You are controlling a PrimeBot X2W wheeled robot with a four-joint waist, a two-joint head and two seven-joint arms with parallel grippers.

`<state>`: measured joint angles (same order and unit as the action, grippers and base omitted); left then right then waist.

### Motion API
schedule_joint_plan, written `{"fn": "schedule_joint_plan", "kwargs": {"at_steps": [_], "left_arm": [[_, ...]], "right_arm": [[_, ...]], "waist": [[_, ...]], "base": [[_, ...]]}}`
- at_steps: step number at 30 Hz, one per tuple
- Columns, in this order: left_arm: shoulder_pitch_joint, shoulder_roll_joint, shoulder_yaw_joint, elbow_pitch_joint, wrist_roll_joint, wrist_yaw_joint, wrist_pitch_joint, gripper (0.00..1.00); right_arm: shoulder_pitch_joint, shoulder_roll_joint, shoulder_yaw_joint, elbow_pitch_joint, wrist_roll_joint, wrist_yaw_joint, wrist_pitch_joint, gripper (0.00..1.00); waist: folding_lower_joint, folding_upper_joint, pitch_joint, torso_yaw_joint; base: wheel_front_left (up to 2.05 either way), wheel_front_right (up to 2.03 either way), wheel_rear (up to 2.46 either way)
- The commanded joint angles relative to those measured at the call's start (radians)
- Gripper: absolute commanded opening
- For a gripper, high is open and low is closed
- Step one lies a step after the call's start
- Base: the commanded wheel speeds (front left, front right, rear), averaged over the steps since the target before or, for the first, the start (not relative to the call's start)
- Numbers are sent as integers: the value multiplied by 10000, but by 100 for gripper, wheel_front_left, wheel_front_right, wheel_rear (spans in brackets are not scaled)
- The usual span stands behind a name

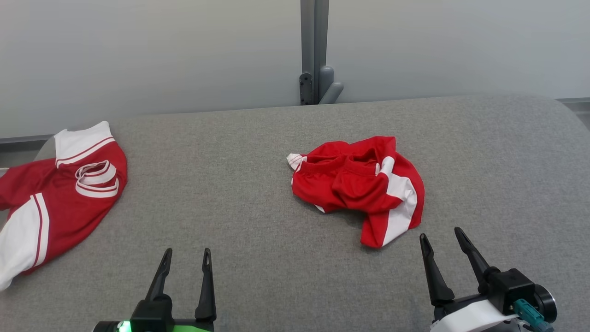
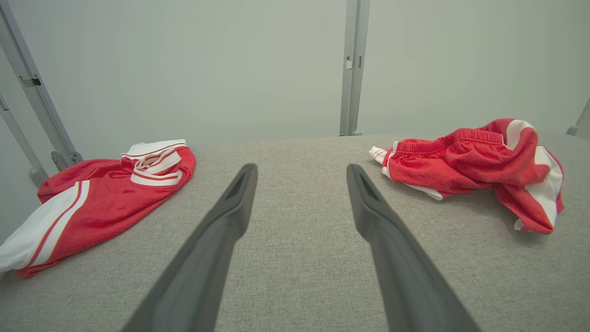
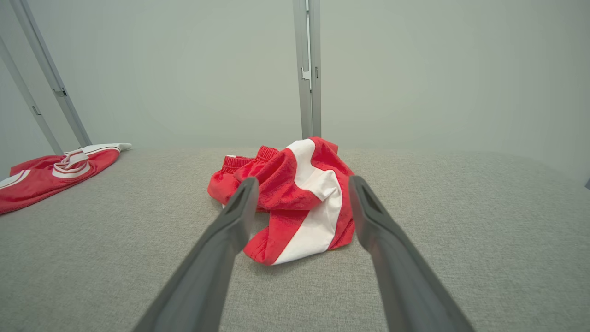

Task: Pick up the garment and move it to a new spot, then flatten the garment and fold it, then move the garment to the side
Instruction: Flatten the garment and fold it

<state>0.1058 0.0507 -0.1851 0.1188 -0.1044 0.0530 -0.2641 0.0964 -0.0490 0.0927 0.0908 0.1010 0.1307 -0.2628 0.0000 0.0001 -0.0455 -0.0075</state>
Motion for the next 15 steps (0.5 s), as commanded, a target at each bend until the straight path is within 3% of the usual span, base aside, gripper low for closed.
{"fn": "schedule_joint_plan", "kwargs": {"at_steps": [1, 8, 15], "left_arm": [[-76, -1, -3, 10, -6, 24, -3, 100], [-169, 1, 47, -22, -553, 82, -3, 100], [-1336, 1, -536, 603, -935, -556, -3, 100]], "right_arm": [[93, -26, -3, 0, -9, 1, -25, 100], [65, -25, 37, 9, 25, 1, -25, 100], [-213, -25, 226, -8, 26, 1, -25, 100]], "waist": [[0, -1, 8, -8], [0, -1, 68, -87], [0, -1, 326, -275]], "base": [[0, 0, 0], [0, 0, 0], [0, 0, 0]]}}
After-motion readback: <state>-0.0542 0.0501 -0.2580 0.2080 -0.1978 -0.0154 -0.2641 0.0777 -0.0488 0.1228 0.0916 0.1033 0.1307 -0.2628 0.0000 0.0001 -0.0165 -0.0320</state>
